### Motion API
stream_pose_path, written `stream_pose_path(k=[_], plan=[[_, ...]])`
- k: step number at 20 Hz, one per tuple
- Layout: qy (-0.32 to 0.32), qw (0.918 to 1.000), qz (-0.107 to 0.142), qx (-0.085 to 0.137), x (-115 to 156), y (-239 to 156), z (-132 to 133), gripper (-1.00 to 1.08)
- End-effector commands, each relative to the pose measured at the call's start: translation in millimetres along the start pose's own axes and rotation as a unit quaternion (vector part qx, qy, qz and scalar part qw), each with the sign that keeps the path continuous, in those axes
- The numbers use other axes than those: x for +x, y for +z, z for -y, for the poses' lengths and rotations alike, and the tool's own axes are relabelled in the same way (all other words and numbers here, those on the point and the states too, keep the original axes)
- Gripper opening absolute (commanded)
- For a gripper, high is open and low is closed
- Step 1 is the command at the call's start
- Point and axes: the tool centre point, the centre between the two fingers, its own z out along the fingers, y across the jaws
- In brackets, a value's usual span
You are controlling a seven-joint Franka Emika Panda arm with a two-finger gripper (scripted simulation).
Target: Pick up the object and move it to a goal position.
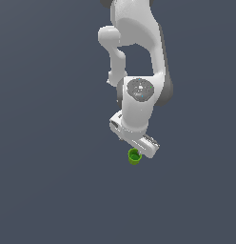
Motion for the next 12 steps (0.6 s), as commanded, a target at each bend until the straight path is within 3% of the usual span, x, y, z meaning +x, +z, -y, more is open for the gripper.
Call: stream_pose_path(k=[1,12], plan=[[0.033,0.9995,0.002,0.000,-1,6,4,1.00],[0.159,0.9873,0.006,-0.003,-7,31,20,1.00]])
